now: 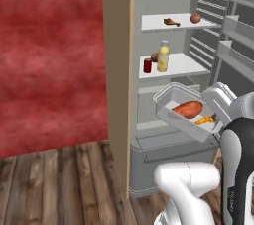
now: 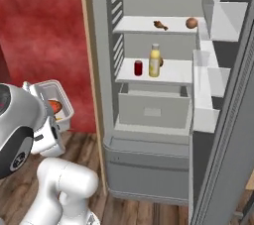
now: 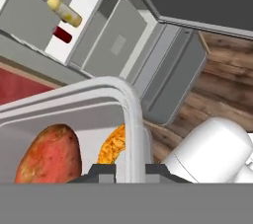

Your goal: Place the tupperware on the top shelf of the fridge. Make space for the tupperware among the existing items by rearranging them on the shelves if needed. Close the fridge door when finished.

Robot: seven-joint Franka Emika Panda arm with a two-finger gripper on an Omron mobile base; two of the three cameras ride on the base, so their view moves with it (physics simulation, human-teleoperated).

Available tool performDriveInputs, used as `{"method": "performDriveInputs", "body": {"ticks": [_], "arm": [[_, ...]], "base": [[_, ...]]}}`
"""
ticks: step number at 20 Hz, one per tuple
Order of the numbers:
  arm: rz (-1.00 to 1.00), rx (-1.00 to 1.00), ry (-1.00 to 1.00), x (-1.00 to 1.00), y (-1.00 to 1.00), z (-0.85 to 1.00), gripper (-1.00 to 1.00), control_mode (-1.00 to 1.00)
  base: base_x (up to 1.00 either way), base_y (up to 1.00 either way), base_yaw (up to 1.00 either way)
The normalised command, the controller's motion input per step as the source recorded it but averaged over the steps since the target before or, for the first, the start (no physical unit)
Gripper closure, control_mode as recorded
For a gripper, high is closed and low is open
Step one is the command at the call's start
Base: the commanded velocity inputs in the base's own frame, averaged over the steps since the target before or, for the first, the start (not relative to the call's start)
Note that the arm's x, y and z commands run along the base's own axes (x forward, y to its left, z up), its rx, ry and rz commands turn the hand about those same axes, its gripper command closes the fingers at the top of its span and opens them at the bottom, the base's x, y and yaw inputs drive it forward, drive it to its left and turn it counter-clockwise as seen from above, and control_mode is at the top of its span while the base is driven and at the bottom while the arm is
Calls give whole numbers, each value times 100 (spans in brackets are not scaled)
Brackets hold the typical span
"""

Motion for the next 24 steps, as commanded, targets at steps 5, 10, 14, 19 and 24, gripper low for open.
{"method": "performDriveInputs", "body": {"ticks": [5,10,14,19,24], "arm": [[0,0,0,0,0,0,100,100],[0,0,0,0,0,0,100,100],[0,0,0,0,0,0,100,100],[0,0,0,0,0,0,100,100],[0,0,0,0,0,0,100,100]], "base": [[72,-2,-23],[60,-15,-23],[51,-37,-20],[43,-44,-12],[50,-21,-5]]}}
